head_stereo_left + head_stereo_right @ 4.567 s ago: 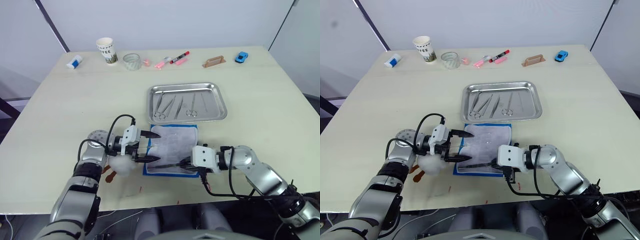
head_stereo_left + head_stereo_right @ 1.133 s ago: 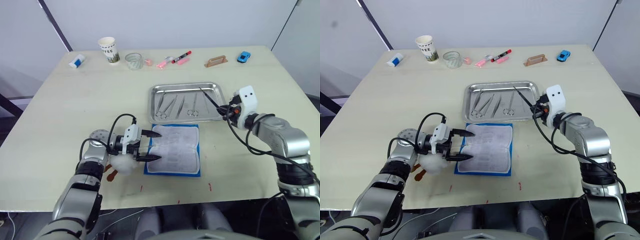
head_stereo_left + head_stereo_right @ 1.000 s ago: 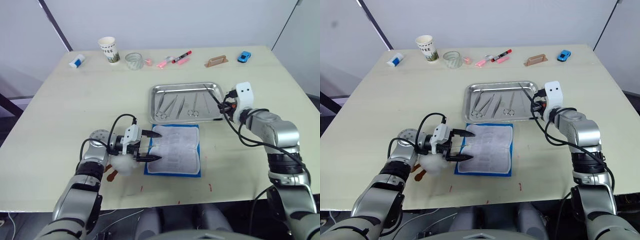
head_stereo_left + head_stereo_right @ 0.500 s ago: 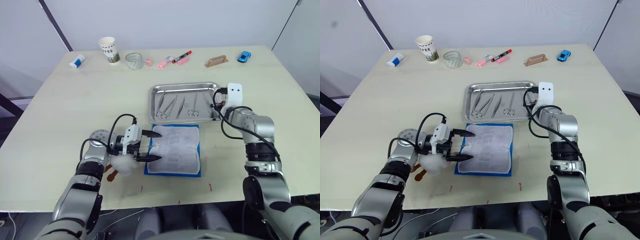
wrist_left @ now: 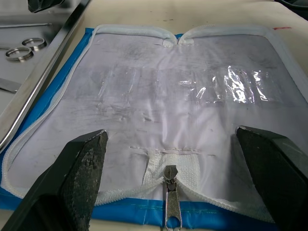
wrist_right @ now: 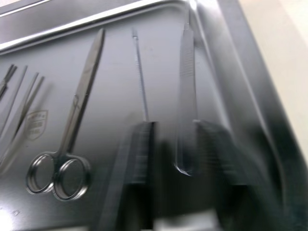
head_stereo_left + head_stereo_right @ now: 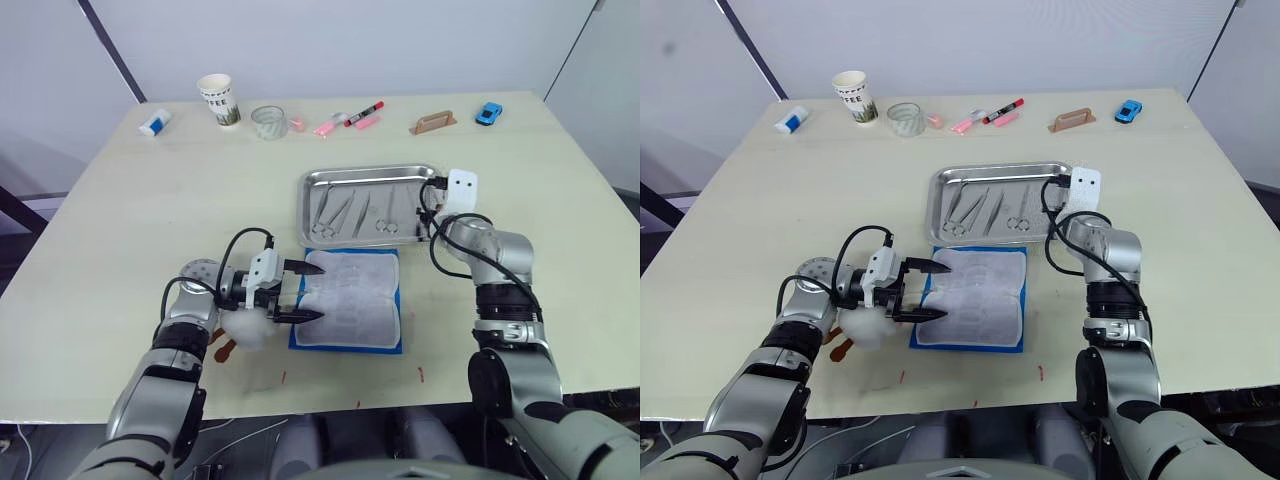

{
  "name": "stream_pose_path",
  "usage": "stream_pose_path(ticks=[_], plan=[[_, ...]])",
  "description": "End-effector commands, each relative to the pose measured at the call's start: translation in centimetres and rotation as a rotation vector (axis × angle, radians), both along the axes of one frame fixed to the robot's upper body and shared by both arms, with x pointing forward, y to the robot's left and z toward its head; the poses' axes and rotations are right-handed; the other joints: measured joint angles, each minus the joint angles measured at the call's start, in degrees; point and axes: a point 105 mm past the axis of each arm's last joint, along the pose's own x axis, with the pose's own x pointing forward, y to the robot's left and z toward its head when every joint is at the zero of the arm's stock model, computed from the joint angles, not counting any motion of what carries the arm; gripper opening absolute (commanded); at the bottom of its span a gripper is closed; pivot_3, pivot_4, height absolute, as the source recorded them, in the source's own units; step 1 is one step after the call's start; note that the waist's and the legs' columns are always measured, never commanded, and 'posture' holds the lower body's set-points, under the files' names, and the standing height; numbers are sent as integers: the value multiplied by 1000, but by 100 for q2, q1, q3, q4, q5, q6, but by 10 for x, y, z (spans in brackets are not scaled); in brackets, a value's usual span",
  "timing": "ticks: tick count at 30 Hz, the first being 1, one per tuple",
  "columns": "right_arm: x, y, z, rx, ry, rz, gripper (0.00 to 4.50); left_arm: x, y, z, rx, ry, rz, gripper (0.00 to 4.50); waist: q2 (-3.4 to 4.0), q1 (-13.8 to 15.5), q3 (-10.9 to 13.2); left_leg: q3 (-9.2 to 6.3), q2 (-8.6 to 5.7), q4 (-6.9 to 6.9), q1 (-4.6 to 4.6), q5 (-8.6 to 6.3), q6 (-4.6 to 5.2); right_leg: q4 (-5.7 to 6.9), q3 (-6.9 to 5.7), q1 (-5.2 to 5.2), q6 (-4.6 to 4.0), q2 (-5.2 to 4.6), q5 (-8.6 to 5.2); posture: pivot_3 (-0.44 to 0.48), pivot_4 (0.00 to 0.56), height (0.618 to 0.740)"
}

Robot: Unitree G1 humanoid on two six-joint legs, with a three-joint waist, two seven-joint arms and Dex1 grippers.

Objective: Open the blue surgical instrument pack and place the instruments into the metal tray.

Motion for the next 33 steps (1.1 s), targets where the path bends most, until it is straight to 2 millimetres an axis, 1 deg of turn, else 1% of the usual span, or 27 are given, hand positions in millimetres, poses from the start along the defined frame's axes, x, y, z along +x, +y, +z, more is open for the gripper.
stream_pose_path(ticks=[1,3,9,11,15,18,21,25,28,30,33], plan=[[2,-1,16,4,-61,-11,3545,-14,4,-30,73,102,-6,4500,1,1,-1,0,0,0,1,0,0,0,0,0,0,0,0,0,150,740],[2,-1,18,-10,-80,-11,4483,-14,4,-30,74,102,-7,4500,1,6,-1,-4,0,0,-1,0,0,0,-3,1,0,0,0,0,150,740],[1,4,33,-31,-164,39,4483,-14,4,-29,76,103,-7,4500,1,3,-1,-5,-4,-1,-3,0,0,-1,-4,1,1,-4,0,0,150,740],[-2,8,42,-34,-208,88,4483,-14,5,-29,75,102,-5,4500,2,1,0,-7,-5,-1,-2,0,0,0,-5,1,0,-4,0,0,150,740],[-14,21,56,-30,-281,229,4483,-13,6,-26,65,96,-4,4500,2,-1,0,-7,-5,-1,-2,0,0,0,-4,1,1,-4,0,0,150,740],[-23,24,65,-30,-359,311,4483,-13,4,-22,41,88,-6,4500,2,-9,0,-10,-5,-2,-4,0,0,-1,-6,1,1,-3,0,0,150,740],[-32,21,73,-58,-464,380,4483,-12,2,-15,11,72,-11,4500,-1,-7,1,-14,-5,-2,-9,0,0,-4,-9,0,1,-3,-1,0,150,740],[-42,10,73,-76,-530,434,4483,-12,0,-5,-31,61,-15,4500,-4,-14,6,-11,-6,-4,-12,0,1,-11,-7,-2,5,-3,-4,0,150,740],[-53,3,73,-90,-571,493,4483,-10,-1,8,-88,55,-5,4500,-16,-14,16,-11,-6,-8,-16,-1,0,-15,-6,-4,8,-3,-6,0,150,740],[-64,0,73,-111,-619,569,4483,-11,-1,18,-118,51,-2,4500,-28,-12,26,-12,-5,-10,-23,-1,0,-18,-4,-9,10,-2,-9,0,150,740],[-80,-15,66,-33,-611,628,4483,-10,3,40,-187,13,53,4500,-54,-12,46,-14,-6,-9,-57,-2,1,-23,-4,-41,12,-2,-9,0,150,740]])
